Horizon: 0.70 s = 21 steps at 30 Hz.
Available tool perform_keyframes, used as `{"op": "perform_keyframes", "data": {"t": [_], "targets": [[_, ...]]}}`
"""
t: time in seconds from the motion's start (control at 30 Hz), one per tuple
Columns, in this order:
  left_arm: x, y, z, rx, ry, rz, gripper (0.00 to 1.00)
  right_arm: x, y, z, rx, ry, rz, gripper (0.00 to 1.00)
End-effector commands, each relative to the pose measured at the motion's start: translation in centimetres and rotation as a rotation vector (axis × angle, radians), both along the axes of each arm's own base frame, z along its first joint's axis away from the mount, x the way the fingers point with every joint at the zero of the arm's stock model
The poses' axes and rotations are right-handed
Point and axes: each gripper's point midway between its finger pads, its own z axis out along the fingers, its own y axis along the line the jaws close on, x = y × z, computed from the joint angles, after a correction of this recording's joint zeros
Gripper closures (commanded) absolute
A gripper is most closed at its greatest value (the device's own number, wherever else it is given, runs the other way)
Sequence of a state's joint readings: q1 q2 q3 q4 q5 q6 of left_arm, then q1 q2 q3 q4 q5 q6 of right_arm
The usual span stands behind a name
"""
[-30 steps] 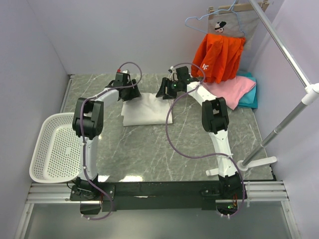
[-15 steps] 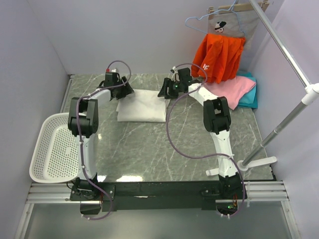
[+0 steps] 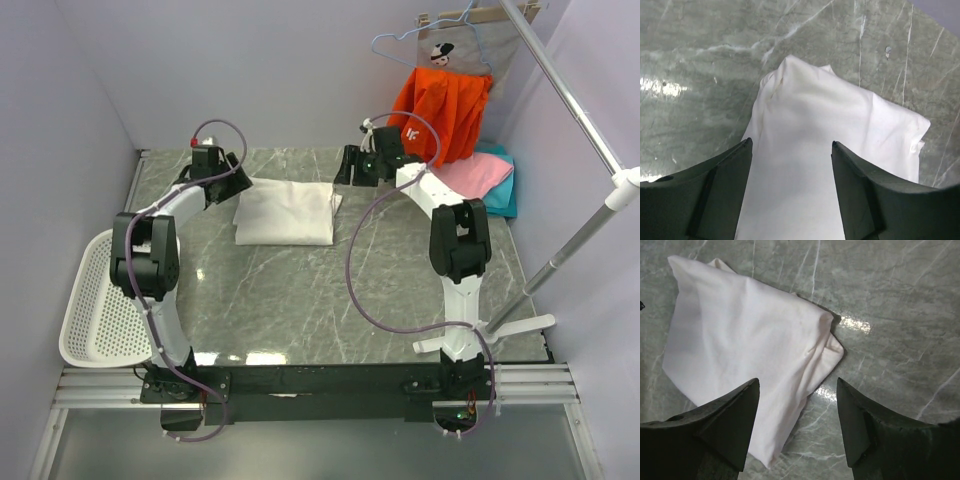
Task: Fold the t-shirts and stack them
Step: Smooth out wrinkles on the folded tshirt
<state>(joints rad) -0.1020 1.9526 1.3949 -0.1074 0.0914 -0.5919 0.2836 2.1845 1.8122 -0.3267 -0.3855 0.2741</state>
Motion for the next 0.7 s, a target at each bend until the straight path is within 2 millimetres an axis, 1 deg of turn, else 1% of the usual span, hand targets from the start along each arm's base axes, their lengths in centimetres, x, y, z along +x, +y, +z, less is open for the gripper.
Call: {"op": "perform_keyframes", "data": {"t": [0.0, 0.07, 0.1, 0.17, 0.2, 0.23, 0.3, 0.33, 0.47, 0.53, 0.57, 0.63, 0.67], "targets": [[-1.5, 0.2, -1.5, 0.002, 0.029, 0.011, 0.31, -0.8, 0.7, -0.5, 0.029, 0.037, 0.033, 0.30], [-1.7, 0.1, -2.6, -0.004, 0.041, 0.009, 0.31, -0.8, 1.1, -0.9, 0.043, 0.041, 0.043, 0.30], [-2.2, 0.2, -3.4, -0.003, 0.054, 0.011, 0.31, -0.9, 1.3, -1.7, 0.048, 0.056, 0.043, 0.30], [-2.5, 0.3, -4.4, 0.000, 0.059, 0.014, 0.31, -0.8, 1.7, -2.3, 0.066, 0.065, 0.056, 0.29], [-2.5, 0.3, -4.5, -0.001, 0.058, 0.012, 0.31, -0.9, 1.9, -3.0, 0.068, 0.081, 0.057, 0.29], [-2.7, 0.3, -5.0, -0.001, 0.068, 0.011, 0.31, -0.9, 2.1, -3.3, 0.078, 0.086, 0.068, 0.29], [-2.5, 0.2, -5.3, -0.003, 0.056, 0.006, 0.31, -0.9, 2.1, -4.3, 0.081, 0.106, 0.065, 0.29], [-2.6, 0.2, -5.8, -0.003, 0.067, 0.005, 0.31, -1.2, 2.5, -4.5, 0.087, 0.121, 0.078, 0.29], [-3.0, -0.1, -6.9, -0.013, 0.088, -0.009, 0.31, -1.6, 2.8, -5.8, 0.090, 0.155, 0.090, 0.28], [-3.1, -0.5, -7.0, -0.030, 0.090, -0.020, 0.31, -1.7, 3.0, -6.5, 0.099, 0.176, 0.097, 0.28], [-3.4, -0.7, -7.4, -0.037, 0.099, -0.026, 0.31, -2.0, 3.4, -6.6, 0.117, 0.187, 0.117, 0.28], [-3.7, -1.2, -7.4, -0.055, 0.100, -0.036, 0.32, -2.3, 4.1, -7.2, 0.140, 0.215, 0.140, 0.28], [-4.3, -1.3, -7.9, -0.061, 0.113, -0.038, 0.32, -2.4, 4.4, -7.5, 0.152, 0.227, 0.148, 0.29]]}}
